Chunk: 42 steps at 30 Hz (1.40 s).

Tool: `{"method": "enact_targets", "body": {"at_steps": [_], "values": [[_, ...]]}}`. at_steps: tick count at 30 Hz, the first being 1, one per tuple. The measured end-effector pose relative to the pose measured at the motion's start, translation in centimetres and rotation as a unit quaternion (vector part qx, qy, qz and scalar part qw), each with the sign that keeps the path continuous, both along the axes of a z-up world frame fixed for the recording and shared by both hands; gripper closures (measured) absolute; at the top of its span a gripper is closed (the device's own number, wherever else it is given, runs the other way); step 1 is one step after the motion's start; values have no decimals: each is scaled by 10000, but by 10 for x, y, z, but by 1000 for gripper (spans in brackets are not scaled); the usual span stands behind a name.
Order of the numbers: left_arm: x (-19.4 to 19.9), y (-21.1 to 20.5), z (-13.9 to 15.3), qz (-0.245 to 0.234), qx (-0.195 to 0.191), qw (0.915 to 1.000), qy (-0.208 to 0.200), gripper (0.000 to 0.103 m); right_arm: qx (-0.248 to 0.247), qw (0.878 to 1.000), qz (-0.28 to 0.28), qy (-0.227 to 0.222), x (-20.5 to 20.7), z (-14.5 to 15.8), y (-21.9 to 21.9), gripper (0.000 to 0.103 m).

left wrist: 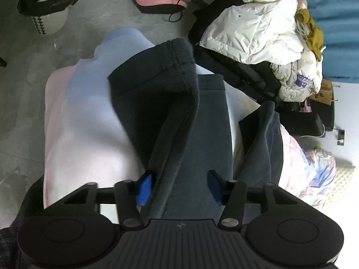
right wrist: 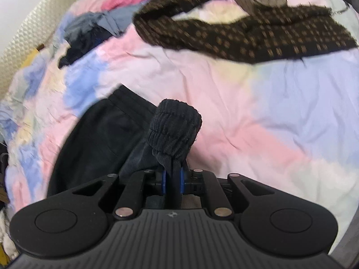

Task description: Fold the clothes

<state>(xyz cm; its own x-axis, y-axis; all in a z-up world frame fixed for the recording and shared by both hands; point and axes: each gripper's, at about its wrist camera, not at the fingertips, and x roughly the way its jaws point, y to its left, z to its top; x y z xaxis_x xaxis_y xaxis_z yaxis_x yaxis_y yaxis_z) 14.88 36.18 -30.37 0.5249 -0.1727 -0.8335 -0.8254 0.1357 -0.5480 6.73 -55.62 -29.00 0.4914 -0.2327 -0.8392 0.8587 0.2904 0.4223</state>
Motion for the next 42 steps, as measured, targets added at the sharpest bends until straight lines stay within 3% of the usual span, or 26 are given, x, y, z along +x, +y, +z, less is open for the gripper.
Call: {"method": "enact_targets", "body": {"at_steps": [3, 5, 8, 15, 22, 26, 32, 42], "values": [[12, 0, -5, -36, -75, 9999, 107, 66, -37, 9999, -67, -74, 6, 9, -5, 92], [14, 1, -6, 49, -100, 9997, 199, 87, -7, 9999, -153, -64, 5, 8, -8, 92], [17, 1, 3, -16, 82, 9997, 247, 99, 63, 9996, -261, -28, 0, 3, -11, 92], [35, -1, 59, -304, 617, 9976, -84, 100, 251, 9985, -479, -73, -9, -4, -14, 92], [117, -7, 87, -681, 450, 9950, -575, 100, -28, 9981, -571, -233, 34, 27, -12, 93], [181, -16, 91, -1004, 321, 9919, -704, 100, -284, 9970, -704, -169, 74, 45, -12, 93], [261, -30, 79, -1201, 248, 9911, -509, 100, -419, 9966, -699, 78, 142, 52, -22, 93], [365, -56, 59, -1368, 488, 9893, -118, 100, -376, 9982, -174, 441, 255, 22, -61, 93]]}}
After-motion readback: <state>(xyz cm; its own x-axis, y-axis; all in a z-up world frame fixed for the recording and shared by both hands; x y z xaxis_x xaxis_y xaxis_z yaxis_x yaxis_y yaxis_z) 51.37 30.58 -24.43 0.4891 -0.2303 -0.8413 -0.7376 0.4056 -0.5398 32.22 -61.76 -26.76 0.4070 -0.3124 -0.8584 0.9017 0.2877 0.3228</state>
